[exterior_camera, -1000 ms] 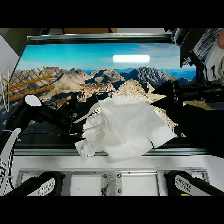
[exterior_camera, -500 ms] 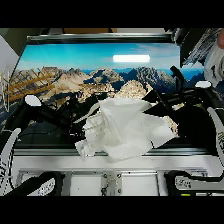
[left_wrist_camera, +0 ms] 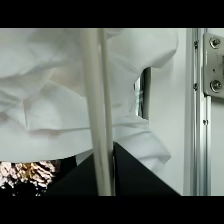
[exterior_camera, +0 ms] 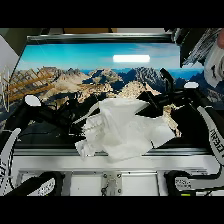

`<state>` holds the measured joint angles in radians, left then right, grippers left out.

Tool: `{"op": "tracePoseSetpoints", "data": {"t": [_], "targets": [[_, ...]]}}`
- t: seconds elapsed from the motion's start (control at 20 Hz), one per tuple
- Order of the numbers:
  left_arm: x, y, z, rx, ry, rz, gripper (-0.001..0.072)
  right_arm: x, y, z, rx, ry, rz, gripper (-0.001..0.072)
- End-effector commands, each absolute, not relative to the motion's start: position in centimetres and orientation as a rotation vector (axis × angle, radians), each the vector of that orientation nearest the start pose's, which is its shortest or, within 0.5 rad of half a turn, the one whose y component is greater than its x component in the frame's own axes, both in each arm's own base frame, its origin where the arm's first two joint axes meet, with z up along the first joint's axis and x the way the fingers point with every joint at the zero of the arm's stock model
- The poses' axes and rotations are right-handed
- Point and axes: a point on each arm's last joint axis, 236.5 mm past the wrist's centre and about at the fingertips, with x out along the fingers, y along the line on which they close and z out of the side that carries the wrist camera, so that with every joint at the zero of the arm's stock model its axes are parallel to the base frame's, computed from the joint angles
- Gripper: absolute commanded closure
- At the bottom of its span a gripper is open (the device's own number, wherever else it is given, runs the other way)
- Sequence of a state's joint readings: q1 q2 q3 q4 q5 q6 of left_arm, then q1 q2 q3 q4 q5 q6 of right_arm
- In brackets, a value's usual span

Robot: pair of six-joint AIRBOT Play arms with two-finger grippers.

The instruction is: Fold the clothes and pants, and hang the long-sleeved shirts on hangers.

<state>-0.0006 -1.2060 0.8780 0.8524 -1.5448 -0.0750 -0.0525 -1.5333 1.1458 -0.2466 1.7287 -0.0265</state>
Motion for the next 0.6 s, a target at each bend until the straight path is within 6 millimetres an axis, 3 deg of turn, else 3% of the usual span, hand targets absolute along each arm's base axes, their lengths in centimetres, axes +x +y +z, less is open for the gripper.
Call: {"op": "tracePoseSetpoints", "data": {"t": [0.0,0.55], "targets": [[22.94,-15.72,0.7,0.378,0.958,-1.53,0.0693,31.61,21.31,10.51,0.149,0.466,1.701,0.0004],[22.95,-15.69,0.71,0.378,0.959,-1.529,0.0693,31.57,21.18,10.4,0.147,0.471,1.702,0.0004]]}}
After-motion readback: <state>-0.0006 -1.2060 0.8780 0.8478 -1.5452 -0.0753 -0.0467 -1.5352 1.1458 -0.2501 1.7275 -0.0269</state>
